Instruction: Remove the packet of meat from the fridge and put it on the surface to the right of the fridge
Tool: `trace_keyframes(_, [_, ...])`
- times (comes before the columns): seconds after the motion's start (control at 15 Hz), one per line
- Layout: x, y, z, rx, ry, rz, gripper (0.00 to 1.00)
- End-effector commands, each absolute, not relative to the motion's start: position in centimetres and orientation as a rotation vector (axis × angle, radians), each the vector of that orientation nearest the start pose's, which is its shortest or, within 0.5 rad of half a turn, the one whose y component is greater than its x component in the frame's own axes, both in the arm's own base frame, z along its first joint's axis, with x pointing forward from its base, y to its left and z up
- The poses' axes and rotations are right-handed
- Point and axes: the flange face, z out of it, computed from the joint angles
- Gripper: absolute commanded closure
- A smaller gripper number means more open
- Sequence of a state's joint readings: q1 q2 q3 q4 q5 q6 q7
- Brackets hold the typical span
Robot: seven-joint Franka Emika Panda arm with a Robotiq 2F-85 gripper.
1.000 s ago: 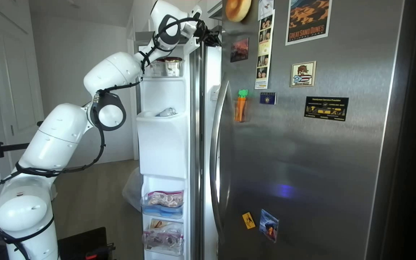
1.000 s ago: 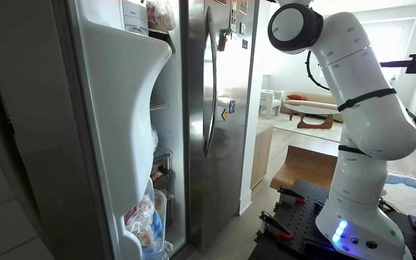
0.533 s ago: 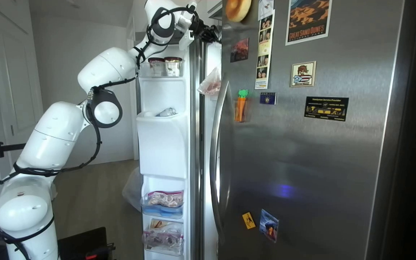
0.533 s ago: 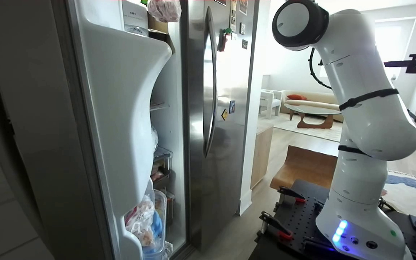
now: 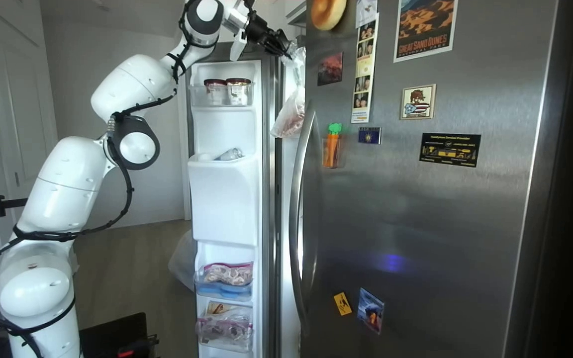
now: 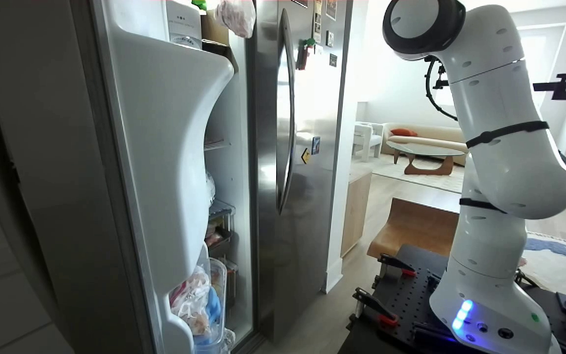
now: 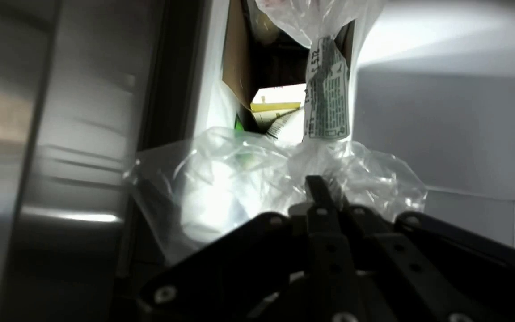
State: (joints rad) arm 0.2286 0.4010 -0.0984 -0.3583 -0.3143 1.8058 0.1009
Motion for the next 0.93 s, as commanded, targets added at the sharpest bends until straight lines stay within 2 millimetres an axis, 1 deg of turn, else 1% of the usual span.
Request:
trace_keyframes(0.0, [50.1, 7.0, 96.2, -2.999, 0.088, -1.624, 1.00])
trace_keyframes(0.2, [47.9, 6.7, 96.3, -3.082, 0.126, -1.502, 1.00])
trace_keyframes(0.47, [45.0, 6.6, 96.6, -3.151, 0.159, -1.369, 1.00])
trace_keyframes(0.67, [43.2, 5.9, 96.7, -3.193, 0.194, -1.281, 1.00])
trace_keyframes(0.87, [41.7, 4.5, 96.8, -3.236, 0.264, -1.203, 1.00])
